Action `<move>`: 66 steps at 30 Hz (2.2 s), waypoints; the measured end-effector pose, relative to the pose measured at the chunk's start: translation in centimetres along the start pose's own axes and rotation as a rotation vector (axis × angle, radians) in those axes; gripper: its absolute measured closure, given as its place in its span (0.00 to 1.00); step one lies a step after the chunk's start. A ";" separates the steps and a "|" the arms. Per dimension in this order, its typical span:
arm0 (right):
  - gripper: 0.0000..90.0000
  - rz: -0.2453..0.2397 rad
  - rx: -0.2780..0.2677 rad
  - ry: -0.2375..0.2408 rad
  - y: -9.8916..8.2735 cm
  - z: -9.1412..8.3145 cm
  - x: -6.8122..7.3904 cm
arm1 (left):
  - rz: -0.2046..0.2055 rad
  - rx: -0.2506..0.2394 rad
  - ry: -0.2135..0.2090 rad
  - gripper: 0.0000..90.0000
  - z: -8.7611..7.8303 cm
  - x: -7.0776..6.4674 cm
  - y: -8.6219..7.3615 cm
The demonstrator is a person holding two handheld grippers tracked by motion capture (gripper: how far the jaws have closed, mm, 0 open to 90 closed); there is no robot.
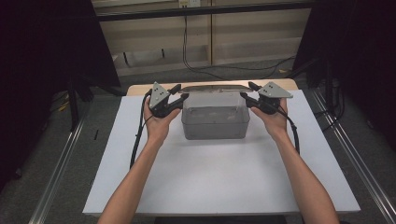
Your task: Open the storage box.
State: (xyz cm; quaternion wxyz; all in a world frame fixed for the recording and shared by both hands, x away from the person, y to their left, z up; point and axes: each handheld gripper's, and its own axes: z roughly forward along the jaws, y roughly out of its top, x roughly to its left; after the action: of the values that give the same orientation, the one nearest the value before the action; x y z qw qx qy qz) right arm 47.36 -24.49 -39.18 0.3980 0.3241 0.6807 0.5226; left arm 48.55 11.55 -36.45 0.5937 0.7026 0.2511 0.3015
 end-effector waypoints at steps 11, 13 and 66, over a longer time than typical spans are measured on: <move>0.63 0.016 -0.020 0.010 -0.2 0.7 0.0 | -0.002 0.004 0.013 0.65 0.5 0.2 0.1; 0.64 0.021 -0.020 0.004 -0.4 0.8 -0.1 | 0.007 0.011 0.012 0.66 0.5 0.3 0.1; 0.70 0.043 -0.041 -0.001 0.7 2.7 -1.3 | -0.045 0.016 -0.016 0.48 4.9 4.0 -1.3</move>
State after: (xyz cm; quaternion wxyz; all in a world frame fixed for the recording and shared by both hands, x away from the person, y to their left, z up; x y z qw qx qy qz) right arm 50.39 -24.25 -38.64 0.3935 0.3306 0.6625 0.5450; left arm 54.85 11.23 -37.74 0.5967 0.7038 0.2644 0.2807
